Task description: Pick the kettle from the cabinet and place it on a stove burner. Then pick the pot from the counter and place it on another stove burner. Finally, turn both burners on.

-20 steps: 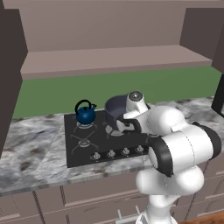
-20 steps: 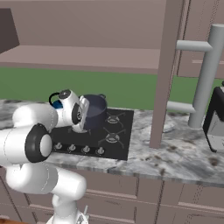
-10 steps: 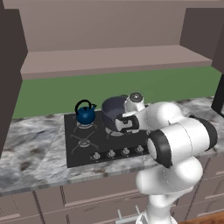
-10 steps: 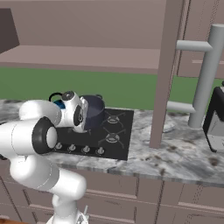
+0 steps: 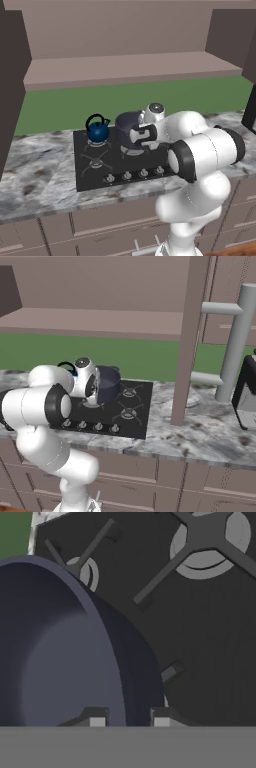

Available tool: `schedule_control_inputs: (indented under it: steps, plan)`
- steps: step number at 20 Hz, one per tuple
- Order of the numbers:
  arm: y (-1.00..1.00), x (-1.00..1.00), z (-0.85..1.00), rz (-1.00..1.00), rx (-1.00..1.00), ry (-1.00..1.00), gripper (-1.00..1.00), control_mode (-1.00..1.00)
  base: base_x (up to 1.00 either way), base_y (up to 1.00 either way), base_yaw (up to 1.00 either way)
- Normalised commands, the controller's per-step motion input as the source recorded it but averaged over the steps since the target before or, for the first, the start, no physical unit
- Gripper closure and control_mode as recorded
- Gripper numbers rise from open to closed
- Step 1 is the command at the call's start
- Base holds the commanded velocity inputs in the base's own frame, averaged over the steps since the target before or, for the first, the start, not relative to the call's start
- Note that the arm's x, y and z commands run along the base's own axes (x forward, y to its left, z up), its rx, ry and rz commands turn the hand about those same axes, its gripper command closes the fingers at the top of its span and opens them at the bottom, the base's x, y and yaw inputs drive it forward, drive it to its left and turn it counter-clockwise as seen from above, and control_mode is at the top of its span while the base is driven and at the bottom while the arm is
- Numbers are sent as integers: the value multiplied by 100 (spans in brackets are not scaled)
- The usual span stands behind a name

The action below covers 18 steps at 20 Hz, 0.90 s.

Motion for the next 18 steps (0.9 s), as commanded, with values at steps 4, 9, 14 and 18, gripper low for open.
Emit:
schedule_control_inputs:
  steps: [4, 9, 14, 18]
  plan:
    - [6, 9, -4, 7, 1, 1, 100, -100, 0, 0, 0]
    - [9, -9, 0, 4, 0, 0, 100, -100, 0, 0, 0]
    - [11, -26, -1, 3, 0, -3, 100, -100, 0, 0, 0]
    - [1, -22, 0, 0, 0, -1, 100, -100, 0, 0, 0]
